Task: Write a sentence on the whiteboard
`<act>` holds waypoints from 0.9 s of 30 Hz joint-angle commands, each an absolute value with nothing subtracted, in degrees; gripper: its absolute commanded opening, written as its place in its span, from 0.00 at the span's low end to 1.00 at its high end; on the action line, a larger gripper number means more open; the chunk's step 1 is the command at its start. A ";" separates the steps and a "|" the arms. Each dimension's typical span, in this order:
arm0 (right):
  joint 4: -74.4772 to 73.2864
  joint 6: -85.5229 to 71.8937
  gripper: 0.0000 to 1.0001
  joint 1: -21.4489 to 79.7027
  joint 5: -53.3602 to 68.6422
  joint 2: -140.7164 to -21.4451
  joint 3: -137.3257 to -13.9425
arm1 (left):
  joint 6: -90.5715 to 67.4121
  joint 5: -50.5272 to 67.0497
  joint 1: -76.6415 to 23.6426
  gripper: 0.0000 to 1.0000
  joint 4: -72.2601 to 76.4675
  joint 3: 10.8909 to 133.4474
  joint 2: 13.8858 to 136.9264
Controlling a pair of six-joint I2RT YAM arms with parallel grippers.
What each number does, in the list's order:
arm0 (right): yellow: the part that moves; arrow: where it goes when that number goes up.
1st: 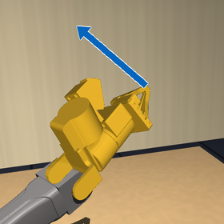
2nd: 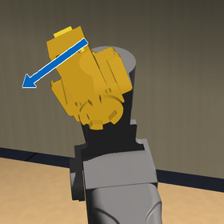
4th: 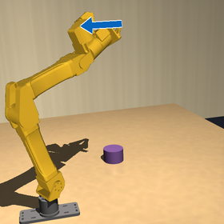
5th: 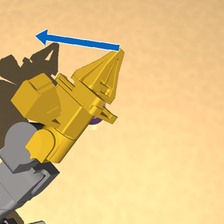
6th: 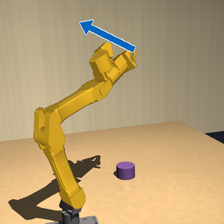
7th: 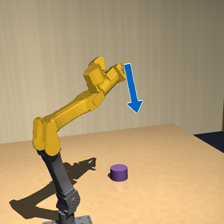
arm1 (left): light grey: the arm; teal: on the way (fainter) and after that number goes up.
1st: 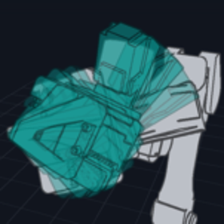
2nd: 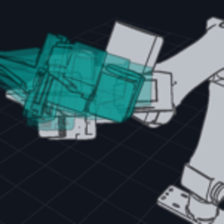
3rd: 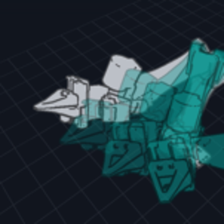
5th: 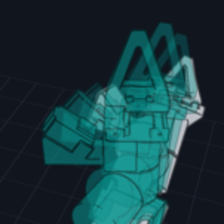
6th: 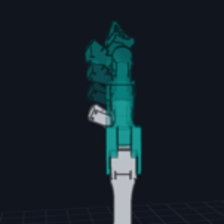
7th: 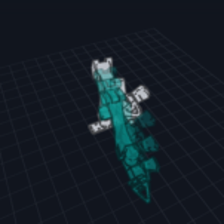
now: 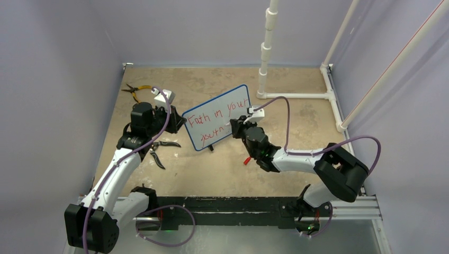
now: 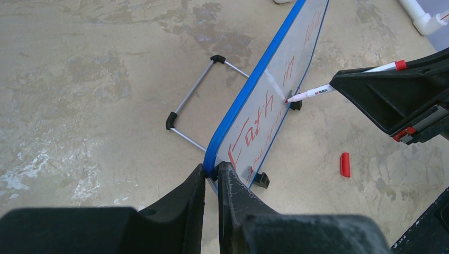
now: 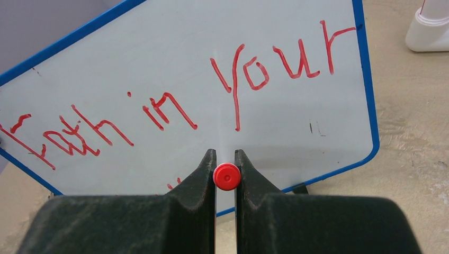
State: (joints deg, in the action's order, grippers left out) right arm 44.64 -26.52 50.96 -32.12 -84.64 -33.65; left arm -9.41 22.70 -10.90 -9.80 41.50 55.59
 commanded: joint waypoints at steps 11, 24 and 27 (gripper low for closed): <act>43.43 -26.46 0.00 49.75 -35.67 -84.24 -36.46 | -9.19 24.24 -10.99 0.00 -10.02 40.89 56.07; 45.13 -24.80 0.00 49.57 -35.02 -82.32 -36.85 | -9.14 24.26 -10.99 0.00 -10.03 40.85 55.98; 45.68 -24.49 0.00 49.57 -34.85 -82.18 -36.82 | -9.16 24.26 -10.99 0.00 -10.14 40.86 55.99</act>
